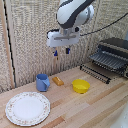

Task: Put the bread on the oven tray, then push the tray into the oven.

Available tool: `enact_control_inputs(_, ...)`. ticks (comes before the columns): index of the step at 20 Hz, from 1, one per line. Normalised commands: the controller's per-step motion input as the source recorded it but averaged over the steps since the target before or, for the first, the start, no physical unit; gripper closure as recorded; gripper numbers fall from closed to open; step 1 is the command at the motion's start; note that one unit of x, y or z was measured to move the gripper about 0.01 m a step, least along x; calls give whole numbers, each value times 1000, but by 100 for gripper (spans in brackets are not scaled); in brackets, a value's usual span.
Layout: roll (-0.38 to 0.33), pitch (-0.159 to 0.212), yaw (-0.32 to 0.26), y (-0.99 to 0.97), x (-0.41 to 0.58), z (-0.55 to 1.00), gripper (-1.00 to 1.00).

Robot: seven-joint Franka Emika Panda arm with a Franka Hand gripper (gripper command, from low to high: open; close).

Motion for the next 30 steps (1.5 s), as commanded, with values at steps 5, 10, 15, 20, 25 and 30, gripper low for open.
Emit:
enact_control_inputs(5, 19, 14, -24, -187, 480, -195, -100)
enact_control_inputs(10, 8, 21, -24, -177, 459, -202, -100)
enact_control_inputs(15, 0, 105, -39, -91, 342, -257, -100)
enact_control_inputs(20, 0, 109, -57, -154, 381, -267, -100)
enact_control_inputs(25, 0, 73, -16, -255, 351, -270, -100)
enact_control_inputs(30, 0, 53, 0, -189, 322, -290, -100)
